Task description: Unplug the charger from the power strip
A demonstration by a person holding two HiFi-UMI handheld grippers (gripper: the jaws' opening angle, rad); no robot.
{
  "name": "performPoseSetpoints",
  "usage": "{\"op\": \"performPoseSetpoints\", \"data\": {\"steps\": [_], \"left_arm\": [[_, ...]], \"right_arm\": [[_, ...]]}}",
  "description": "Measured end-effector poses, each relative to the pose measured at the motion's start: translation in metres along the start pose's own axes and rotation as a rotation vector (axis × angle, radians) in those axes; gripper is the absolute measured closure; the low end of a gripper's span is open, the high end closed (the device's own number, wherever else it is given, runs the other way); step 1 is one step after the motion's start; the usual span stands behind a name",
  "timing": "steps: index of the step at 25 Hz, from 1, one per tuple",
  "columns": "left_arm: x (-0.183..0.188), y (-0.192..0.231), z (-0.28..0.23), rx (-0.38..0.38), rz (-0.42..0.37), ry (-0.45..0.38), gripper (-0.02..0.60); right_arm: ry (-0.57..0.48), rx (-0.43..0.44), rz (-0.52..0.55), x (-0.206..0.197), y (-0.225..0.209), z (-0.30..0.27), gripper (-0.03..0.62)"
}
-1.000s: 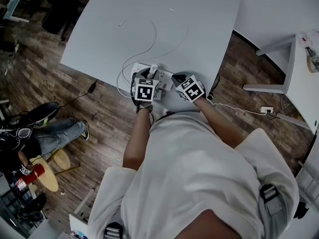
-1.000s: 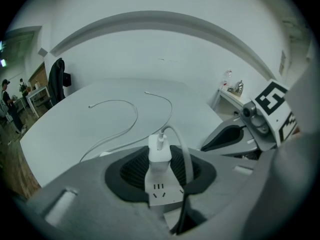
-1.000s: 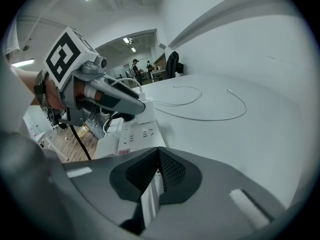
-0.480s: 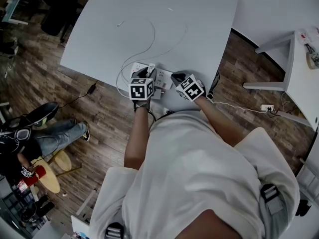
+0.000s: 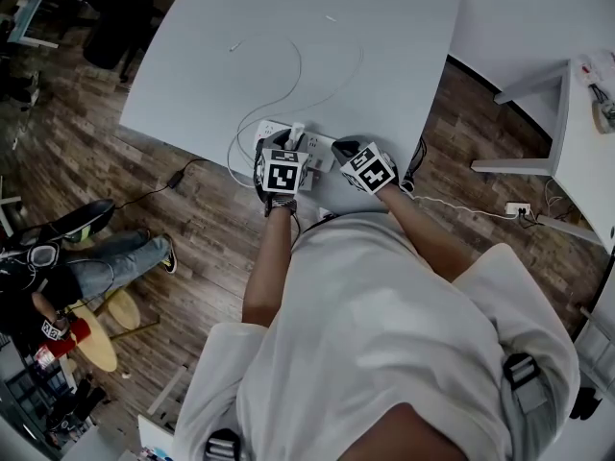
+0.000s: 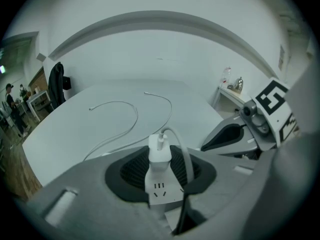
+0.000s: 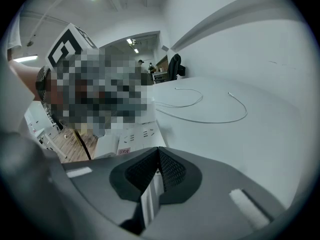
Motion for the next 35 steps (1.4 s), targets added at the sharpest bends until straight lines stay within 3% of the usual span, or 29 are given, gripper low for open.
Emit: {"op": "performPoseSetpoints", "data": {"steps": [3,5,11,13,18,20,26,31,35], "left_arm": [[-0.002,0.004,0.003,-0.013,0.088,-0.021,0.445],[-0.002,0.005,0.004,-0.009,0.092,-0.024,0.445],[0.000,-0.002,0.002,0.019,-0.056,-0.001,0.445],[-0.002,-0.002,0.003,0.016,-0.031,0.002,0.445],[-0.004,0.005,0.006,-0.015,0.119,-0.040,0.445],[-0.004,0.005,0.007,-0.017,0.134,-0.044,0.445],[0.010,0.008,0.016,0.052,-0.025,-0.041,0.445],[0.025,0.020,0.026,0.000,0.124,-0.121,0.445],[0.019,0.017,0.025,-0.043,0.191,-0.133,0.445]], "right_arm": [[-0.001,-0.001,0.000,0.001,0.000,0.000,0.591],[-0.003,-0.001,0.001,0.002,0.000,-0.001,0.591],[-0.005,-0.002,-0.001,0.001,-0.002,0.000,0.591],[-0.005,-0.001,-0.002,0.001,-0.001,0.000,0.589],[-0.006,-0.003,-0.003,0.002,-0.001,0.001,0.591],[-0.006,-0.003,-0.005,0.002,-0.001,0.000,0.591],[-0.011,-0.002,-0.005,0.001,0.000,0.000,0.589],[-0.014,-0.012,-0.012,0.000,-0.002,0.000,0.591],[-0.015,-0.013,-0.014,0.001,-0.002,0.000,0.591]]}}
Point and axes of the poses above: the fingertips, and each gripper's own axes: z backward along the fingers, y to its left, x out of its top, the point moved 3 cm from there along z, backward along the fingers, and after that the axes turned 12 degrees about -z, right-handed, at the moved point
